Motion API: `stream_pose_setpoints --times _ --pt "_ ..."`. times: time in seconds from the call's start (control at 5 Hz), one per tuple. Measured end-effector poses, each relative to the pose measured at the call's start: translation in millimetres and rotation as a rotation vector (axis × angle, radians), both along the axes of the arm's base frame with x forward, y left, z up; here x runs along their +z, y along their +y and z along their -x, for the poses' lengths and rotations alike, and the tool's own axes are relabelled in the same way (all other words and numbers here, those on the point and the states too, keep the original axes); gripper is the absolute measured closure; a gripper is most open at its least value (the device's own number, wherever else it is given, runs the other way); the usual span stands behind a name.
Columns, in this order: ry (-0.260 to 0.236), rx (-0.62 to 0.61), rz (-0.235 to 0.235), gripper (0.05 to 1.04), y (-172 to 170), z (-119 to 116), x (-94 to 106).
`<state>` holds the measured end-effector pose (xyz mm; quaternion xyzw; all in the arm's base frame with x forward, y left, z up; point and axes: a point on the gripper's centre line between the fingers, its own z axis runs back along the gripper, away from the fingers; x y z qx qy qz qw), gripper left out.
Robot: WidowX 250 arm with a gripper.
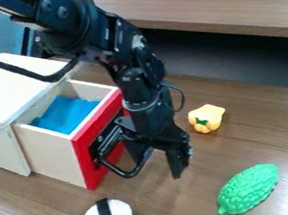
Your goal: Open the drawer.
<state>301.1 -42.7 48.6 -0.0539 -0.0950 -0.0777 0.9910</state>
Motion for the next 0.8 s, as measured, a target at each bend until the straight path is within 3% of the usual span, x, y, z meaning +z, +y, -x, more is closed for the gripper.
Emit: stream_pose_setpoints --times 0.4,0.6,0.8 --pt "0.013 0.035 -0.037 0.084 0 4 -0.3" --pt "-0.017 0.103 -0.091 0.084 18 7 22.6" --pt "-0.088 0.149 -0.114 0.084 29 6 58.0"
